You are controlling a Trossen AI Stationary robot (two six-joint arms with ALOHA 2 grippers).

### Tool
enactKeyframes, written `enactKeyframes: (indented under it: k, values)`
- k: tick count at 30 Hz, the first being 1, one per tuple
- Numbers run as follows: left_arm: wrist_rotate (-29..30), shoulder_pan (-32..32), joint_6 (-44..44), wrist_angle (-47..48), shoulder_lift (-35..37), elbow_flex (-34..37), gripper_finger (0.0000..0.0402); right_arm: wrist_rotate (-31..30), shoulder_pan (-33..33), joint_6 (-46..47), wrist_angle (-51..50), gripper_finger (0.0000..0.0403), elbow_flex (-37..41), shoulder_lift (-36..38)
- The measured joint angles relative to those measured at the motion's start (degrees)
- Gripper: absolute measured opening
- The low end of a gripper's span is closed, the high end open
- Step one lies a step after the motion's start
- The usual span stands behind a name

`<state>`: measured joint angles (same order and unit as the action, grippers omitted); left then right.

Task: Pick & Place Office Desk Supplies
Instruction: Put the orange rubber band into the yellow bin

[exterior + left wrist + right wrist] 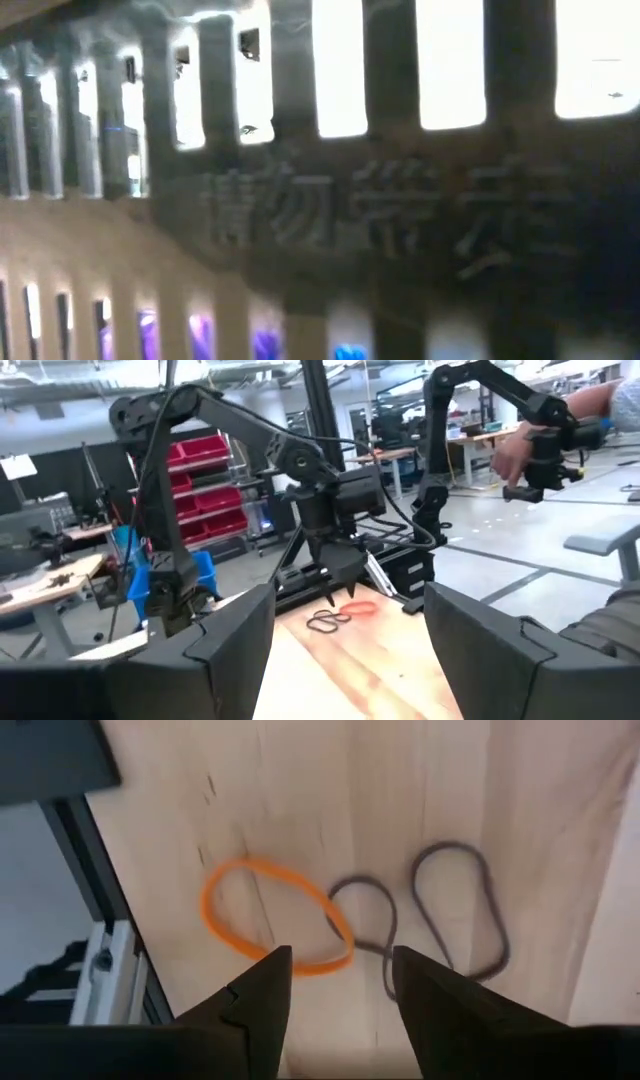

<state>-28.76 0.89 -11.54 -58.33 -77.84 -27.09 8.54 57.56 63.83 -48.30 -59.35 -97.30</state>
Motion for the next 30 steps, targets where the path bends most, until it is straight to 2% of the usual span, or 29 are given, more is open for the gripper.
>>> enactKeyframes:
  k: [7, 11, 14, 18, 20, 26, 30]
  values:
    - [-0.9, 0.3, 1.2, 0.3, 0.0, 0.0, 0.026, 2.1, 0.5, -1.3, 2.2, 0.0179, 0.0, -4.9]
    - [-0.9, 0.3, 1.7, 0.3, 0.0, 0.0, 0.026, 3.5, 0.1, -0.5, 3.0, 0.0162, -0.1, -6.7]
    - [-0.9, 0.3, 1.7, 0.4, 0.0, 0.0, 0.026, 4.7, -0.3, 2.5, 2.7, 0.0125, -0.1, -7.1]
    - [-0.9, 0.3, 1.6, 0.9, 0.0, 0.0, 0.026, 5.7, -0.4, 4.2, 1.7, 0.0038, -0.6, -7.2]
    - [-0.8, 0.3, 1.6, 1.4, 0.0, 0.0, 0.026, 7.3, -0.5, 3.4, 1.7, 0.0011, -1.4, -7.4]
    - [-0.9, 0.3, 1.5, 2.1, 0.1, 0.0, 0.026, 7.5, -0.6, 3.0, -0.3, 0.0005, -4.2, -7.4]
    - [-0.9, 0.3, 1.2, 2.4, 0.1, 0.0, 0.026, 7.3, -1.3, 2.7, -5.6, 0.0003, -7.3, -7.4]
